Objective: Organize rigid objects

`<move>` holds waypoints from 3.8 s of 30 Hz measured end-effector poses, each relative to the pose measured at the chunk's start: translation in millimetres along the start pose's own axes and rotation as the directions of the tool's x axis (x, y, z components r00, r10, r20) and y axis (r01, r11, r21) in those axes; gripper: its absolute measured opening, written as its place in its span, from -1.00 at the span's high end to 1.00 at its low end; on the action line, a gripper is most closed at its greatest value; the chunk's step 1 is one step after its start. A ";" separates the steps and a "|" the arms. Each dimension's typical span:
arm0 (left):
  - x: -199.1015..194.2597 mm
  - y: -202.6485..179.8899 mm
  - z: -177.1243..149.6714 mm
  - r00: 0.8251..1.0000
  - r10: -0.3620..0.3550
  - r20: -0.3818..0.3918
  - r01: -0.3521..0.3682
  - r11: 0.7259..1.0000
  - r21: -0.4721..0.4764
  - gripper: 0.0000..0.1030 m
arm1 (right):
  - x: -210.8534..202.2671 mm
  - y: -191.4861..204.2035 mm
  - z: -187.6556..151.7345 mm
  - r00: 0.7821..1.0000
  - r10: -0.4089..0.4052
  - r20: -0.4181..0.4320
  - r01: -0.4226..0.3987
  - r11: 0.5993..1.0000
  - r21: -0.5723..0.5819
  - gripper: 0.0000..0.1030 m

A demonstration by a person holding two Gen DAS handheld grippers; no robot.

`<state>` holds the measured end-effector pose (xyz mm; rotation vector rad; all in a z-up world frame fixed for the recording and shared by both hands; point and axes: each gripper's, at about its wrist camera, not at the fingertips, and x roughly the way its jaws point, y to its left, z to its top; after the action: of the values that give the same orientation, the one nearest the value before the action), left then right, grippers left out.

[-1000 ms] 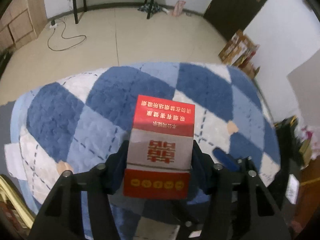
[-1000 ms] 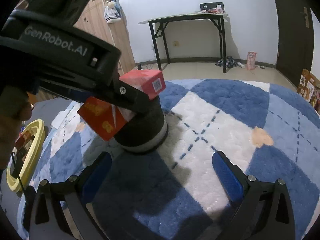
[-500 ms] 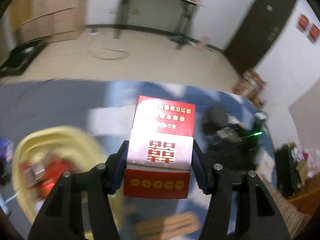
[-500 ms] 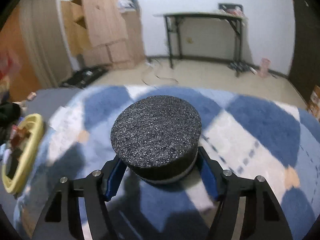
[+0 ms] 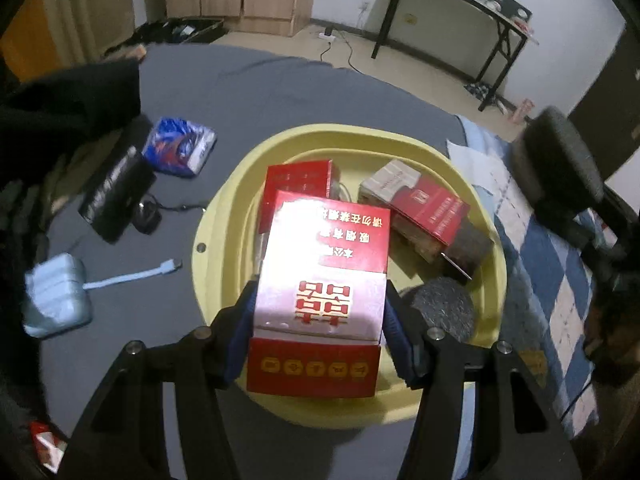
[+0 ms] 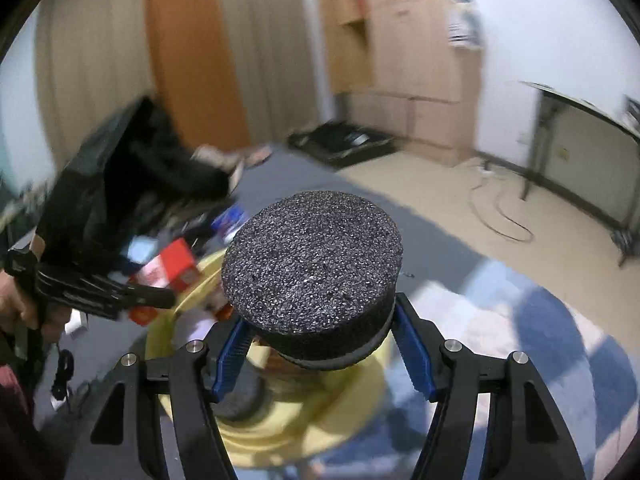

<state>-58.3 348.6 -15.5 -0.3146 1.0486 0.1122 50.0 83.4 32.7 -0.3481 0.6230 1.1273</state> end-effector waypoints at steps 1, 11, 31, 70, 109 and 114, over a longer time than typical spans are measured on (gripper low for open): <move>3.1 1.1 -0.2 1.000 -0.019 0.003 0.019 1.000 -0.004 -0.16 | 12.4 8.0 4.0 1.000 0.002 -0.028 -0.002 1.000 -0.028 -0.29; 25.5 9.8 9.7 0.999 -0.016 0.032 0.017 1.000 -0.012 -0.44 | 88.2 21.5 16.9 0.988 0.004 -0.152 -0.014 0.998 -0.062 -0.34; -8.5 -20.9 -99.7 0.986 0.029 0.167 -0.046 0.994 0.101 -1.00 | -18.5 5.7 -97.9 0.991 -0.111 -0.068 0.111 0.994 -0.007 -0.99; 58.2 -40.8 -128.5 0.960 0.213 0.180 -0.214 0.977 -0.016 -1.00 | 73.4 75.9 -136.0 0.962 -0.200 -0.186 0.213 0.976 0.050 -0.99; 58.6 -41.6 -128.9 0.960 0.214 0.182 -0.215 0.977 -0.017 -1.00 | 73.5 76.4 -136.1 0.962 -0.198 -0.189 0.211 0.976 0.052 -0.99; 58.7 -41.4 -128.9 0.960 0.214 0.182 -0.215 0.977 -0.017 -1.00 | 73.4 76.3 -136.1 0.962 -0.198 -0.189 0.212 0.976 0.052 -0.99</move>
<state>-126.5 266.1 -117.1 -0.1827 0.8980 0.3288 -37.5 91.8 -115.6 -0.4474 0.7694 0.8777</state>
